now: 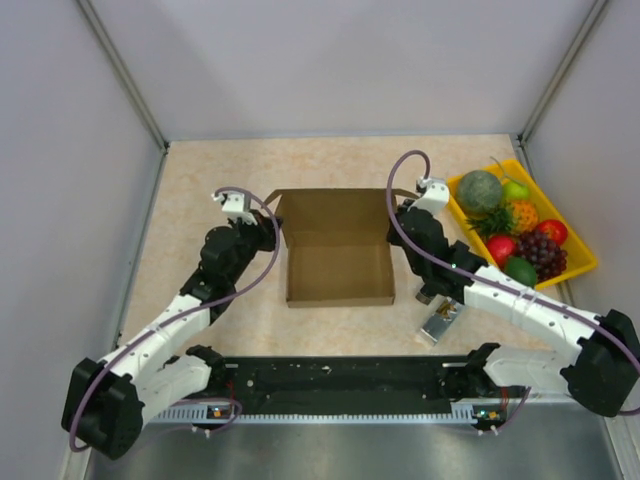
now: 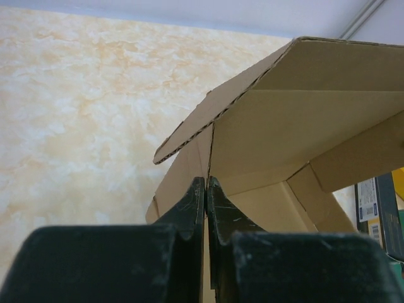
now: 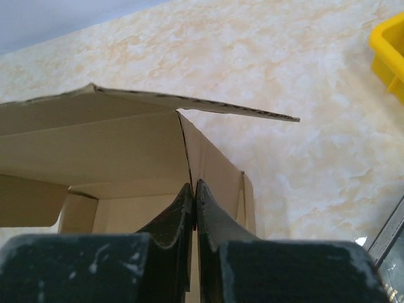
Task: Fold the paper box
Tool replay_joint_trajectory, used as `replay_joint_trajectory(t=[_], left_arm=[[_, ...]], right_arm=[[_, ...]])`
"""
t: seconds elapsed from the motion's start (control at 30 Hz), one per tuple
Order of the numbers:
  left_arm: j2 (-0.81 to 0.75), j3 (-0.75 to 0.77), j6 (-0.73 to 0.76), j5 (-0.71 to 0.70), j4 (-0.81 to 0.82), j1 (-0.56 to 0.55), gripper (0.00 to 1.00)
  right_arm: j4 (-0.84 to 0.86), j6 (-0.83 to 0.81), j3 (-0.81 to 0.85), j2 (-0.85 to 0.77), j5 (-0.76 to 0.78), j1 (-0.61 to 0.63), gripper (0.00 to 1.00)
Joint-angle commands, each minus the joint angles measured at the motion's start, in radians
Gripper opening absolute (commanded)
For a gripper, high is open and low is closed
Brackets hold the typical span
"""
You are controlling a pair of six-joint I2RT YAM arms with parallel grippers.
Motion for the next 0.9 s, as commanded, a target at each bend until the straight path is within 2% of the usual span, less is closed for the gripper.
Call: replay_joint_trajectory(t=[0.0, 0.17, 0.4, 0.6, 0.73, 0.87], left_arm=[[-0.048, -0.097, -0.045, 0.066, 0.047, -0.034, 0.0], [-0.066, -0.153, -0.078, 0.073, 0.081, -0.06, 0.0], [-0.082, -0.191, -0.069, 0.035, 0.087, -0.11, 0.0], [-0.076, -0.186, -0.125, -0.006, 0.074, -0.149, 0.0], [-0.083, -0.114, -0.21, -0.019, -0.01, -0.157, 0.0], [-0.095, -0.053, -0.179, -0.071, -0.059, -0.16, 0.0]], right_arm=[[-0.002, 0.022, -0.07, -0.016, -0.034, 0.069, 0.0], [0.021, -0.035, -0.11, -0.016, 0.013, 0.12, 0.0], [0.046, -0.125, -0.181, -0.061, -0.011, 0.12, 0.0], [0.05, -0.234, -0.22, -0.131, -0.022, 0.122, 0.0], [0.052, -0.222, -0.228, -0.143, -0.052, 0.122, 0.0], [0.09, -0.13, -0.239, -0.129, -0.079, 0.12, 0.0]])
